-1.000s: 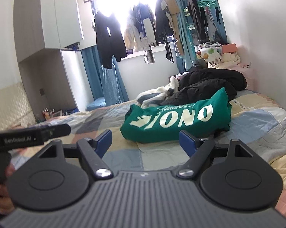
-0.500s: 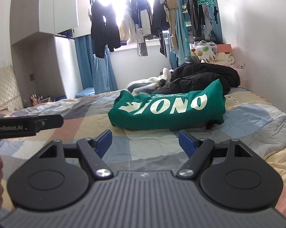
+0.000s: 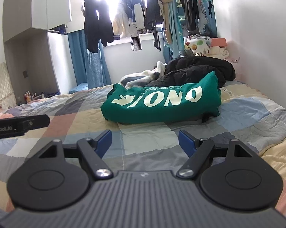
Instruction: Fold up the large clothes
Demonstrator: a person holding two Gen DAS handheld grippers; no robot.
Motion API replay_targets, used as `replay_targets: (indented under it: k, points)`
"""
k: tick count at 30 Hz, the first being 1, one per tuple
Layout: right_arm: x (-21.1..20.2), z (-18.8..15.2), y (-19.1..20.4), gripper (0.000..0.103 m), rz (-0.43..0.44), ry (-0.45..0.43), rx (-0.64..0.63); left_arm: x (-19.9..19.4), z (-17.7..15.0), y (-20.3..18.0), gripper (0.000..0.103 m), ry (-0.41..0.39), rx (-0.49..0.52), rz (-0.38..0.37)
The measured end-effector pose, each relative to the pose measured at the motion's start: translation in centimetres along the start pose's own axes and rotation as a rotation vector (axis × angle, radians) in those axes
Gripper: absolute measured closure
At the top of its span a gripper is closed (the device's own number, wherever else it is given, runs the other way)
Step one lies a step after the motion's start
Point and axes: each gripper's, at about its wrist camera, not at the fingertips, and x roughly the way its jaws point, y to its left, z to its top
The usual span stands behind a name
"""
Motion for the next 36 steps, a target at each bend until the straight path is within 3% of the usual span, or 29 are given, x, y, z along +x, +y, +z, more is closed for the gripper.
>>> replay_targets:
  k: [11, 19, 22, 24, 36]
  points:
    - [0.2, -0.2, 0.6, 0.024, -0.028, 0.008, -0.049, 0.4, -0.3, -0.6, 0.022, 0.021, 0.002, -0.007]
    - [0.4, -0.1, 0.7, 0.024, -0.023, 0.024, -0.063, 0.2, -0.6, 0.0, 0.006, 0.019, -0.01, -0.008]
    - [0.4, 0.0, 0.6, 0.015, -0.01, 0.025, -0.053, 0.0, -0.7, 0.3, 0.004, 0.018, -0.01, 0.007]
    - [0.3, 0.1, 0.7, 0.0, -0.017, 0.023, -0.052, -0.1, -0.7, 0.5, 0.004, 0.013, -0.018, 0.012]
    - [0.3, -0.1, 0.8, 0.0, -0.048, 0.009, -0.056, -0.7, -1.0, 1.2, 0.003, 0.021, -0.047, 0.036]
